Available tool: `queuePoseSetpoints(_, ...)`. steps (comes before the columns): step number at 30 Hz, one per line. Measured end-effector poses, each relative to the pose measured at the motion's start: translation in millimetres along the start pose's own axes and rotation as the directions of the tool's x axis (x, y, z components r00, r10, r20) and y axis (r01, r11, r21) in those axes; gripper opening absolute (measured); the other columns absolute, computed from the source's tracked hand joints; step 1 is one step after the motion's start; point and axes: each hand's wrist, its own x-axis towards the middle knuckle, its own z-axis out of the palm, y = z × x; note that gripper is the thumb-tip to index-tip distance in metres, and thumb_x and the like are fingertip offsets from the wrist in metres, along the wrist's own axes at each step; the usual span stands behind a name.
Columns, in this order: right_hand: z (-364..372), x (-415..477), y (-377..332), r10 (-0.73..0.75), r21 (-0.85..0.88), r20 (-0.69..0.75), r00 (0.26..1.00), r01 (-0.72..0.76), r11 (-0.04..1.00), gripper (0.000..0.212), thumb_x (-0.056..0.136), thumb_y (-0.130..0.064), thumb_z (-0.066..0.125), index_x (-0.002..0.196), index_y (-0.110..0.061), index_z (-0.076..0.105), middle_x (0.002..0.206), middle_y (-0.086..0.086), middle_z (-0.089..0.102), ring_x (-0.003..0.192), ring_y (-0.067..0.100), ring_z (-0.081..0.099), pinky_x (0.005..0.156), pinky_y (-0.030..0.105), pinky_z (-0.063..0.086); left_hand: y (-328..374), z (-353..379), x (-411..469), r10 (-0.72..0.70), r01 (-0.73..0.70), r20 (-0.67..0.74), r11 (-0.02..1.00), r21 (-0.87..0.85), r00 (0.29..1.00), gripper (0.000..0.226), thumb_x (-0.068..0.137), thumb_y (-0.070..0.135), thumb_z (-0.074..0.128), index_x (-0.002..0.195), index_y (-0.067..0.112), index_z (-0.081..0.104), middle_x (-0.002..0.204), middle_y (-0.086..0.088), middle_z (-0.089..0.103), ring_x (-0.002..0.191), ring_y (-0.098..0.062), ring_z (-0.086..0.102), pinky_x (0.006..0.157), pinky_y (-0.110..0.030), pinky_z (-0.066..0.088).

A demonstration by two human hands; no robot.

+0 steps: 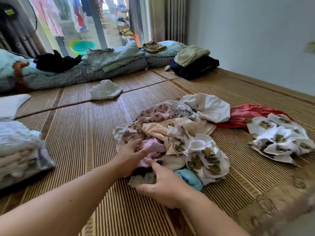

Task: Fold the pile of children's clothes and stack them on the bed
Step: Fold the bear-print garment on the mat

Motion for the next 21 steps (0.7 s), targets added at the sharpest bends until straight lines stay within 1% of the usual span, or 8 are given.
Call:
queuePoseSetpoints(3, -3, -4, -7, -0.086, -0.098, -0.183, 0.979, 0.069, 0.993, 0.069, 0.085, -0.044, 0.06, 0.147, -0.032, 0.032, 0.143, -0.003, 0.048, 0.128, 0.016, 0.046, 0.104, 0.028, 0.038, -3, -5, -14, 0.069, -0.065, -0.053, 0.996, 0.067, 0.996, 0.087, 0.068, 0.068, 0.062, 0.143, 0.034, 0.036, 0.137, 0.004, 0.053, 0.121, -0.015, 0.053, 0.101, -0.044, 0.047)
queuePoseSetpoints(7, -39, -11, 4, -0.197, -0.392, -0.712, 0.674, -0.149, 0.908, 0.05, 0.084, -0.036, 0.063, 0.132, -0.029, 0.048, 0.123, 0.003, 0.054, 0.113, 0.024, 0.051, 0.09, 0.037, 0.047, 1, 4, -25, 0.192, -0.151, -0.107, 0.94, 0.306, 0.976, 0.078, 0.077, 0.057, 0.065, 0.145, 0.043, 0.029, 0.153, 0.008, 0.031, 0.14, -0.018, 0.029, 0.116, -0.046, 0.027)
queuePoseSetpoints(10, -67, -14, 28, 0.17, -0.284, -0.699, 0.695, -0.488, 0.826, 0.063, 0.084, -0.038, 0.063, 0.14, -0.034, 0.034, 0.133, 0.006, 0.043, 0.121, 0.028, 0.041, 0.096, 0.046, 0.041, 26, 19, -30, 0.316, -0.26, -0.043, 0.844, 0.469, 0.948, 0.078, 0.082, 0.052, 0.064, 0.147, 0.046, 0.021, 0.159, 0.01, 0.015, 0.146, -0.016, 0.01, 0.118, -0.042, 0.012)
queuePoseSetpoints(12, -74, -15, 41, 0.275, -0.17, -0.672, 0.687, -0.505, 0.846, 0.032, 0.088, -0.027, 0.056, 0.12, -0.03, 0.055, 0.109, 0.002, 0.055, 0.102, 0.025, 0.051, 0.095, 0.045, 0.043, 46, 31, -28, 0.355, -0.321, 0.032, 0.799, 0.509, 0.934, 0.08, 0.083, 0.053, 0.063, 0.148, 0.047, 0.016, 0.16, 0.011, 0.009, 0.147, -0.015, 0.004, 0.118, -0.044, 0.006)
queuePoseSetpoints(15, -84, -15, 44, 0.125, -0.014, -0.686, 0.717, -0.184, 0.983, 0.011, 0.089, -0.018, 0.052, 0.085, -0.024, 0.061, 0.082, -0.001, 0.061, 0.075, 0.019, 0.055, 0.065, 0.03, 0.046, 74, 44, -22, 0.408, -0.388, 0.07, 0.782, 0.487, 0.91, 0.09, 0.079, 0.054, 0.067, 0.149, 0.046, 0.01, 0.161, 0.009, 0.007, 0.148, -0.019, 0.002, 0.118, -0.046, 0.008)
queuePoseSetpoints(17, -94, -23, 34, 0.083, 0.229, -0.666, 0.742, 0.097, 0.969, 0.012, 0.089, -0.017, 0.056, 0.083, -0.021, 0.066, 0.079, 0.0, 0.067, 0.078, 0.021, 0.063, 0.065, 0.032, 0.05, 92, 45, -17, 0.403, -0.392, 0.075, 0.804, 0.447, 0.912, 0.092, 0.075, 0.053, 0.071, 0.148, 0.044, 0.016, 0.159, 0.005, 0.015, 0.146, -0.022, 0.012, 0.118, -0.047, 0.016)
queuePoseSetpoints(19, -102, -37, 20, 0.095, 0.545, -0.606, 0.79, 0.325, 0.773, 0.015, 0.091, -0.016, 0.057, 0.089, -0.02, 0.072, 0.086, 0.006, 0.074, 0.087, 0.027, 0.07, 0.078, 0.043, 0.057, 107, 38, -16, 0.377, -0.376, 0.054, 0.879, 0.292, 0.925, 0.065, 0.075, 0.045, 0.074, 0.133, 0.041, 0.045, 0.143, 0.001, 0.046, 0.13, -0.022, 0.042, 0.108, -0.046, 0.038)
queuePoseSetpoints(21, -109, -50, 13, 0.109, 0.718, -0.568, 0.816, 0.427, 0.549, 0.016, 0.093, -0.015, 0.056, 0.094, -0.016, 0.073, 0.094, 0.013, 0.074, 0.093, 0.031, 0.07, 0.084, 0.048, 0.056, 119, 22, -19, 0.368, -0.364, 0.012, 0.914, 0.178, 0.93, 0.021, 0.078, 0.036, 0.073, 0.095, 0.034, 0.061, 0.099, 0.003, 0.066, 0.092, -0.017, 0.062, 0.082, -0.037, 0.054)
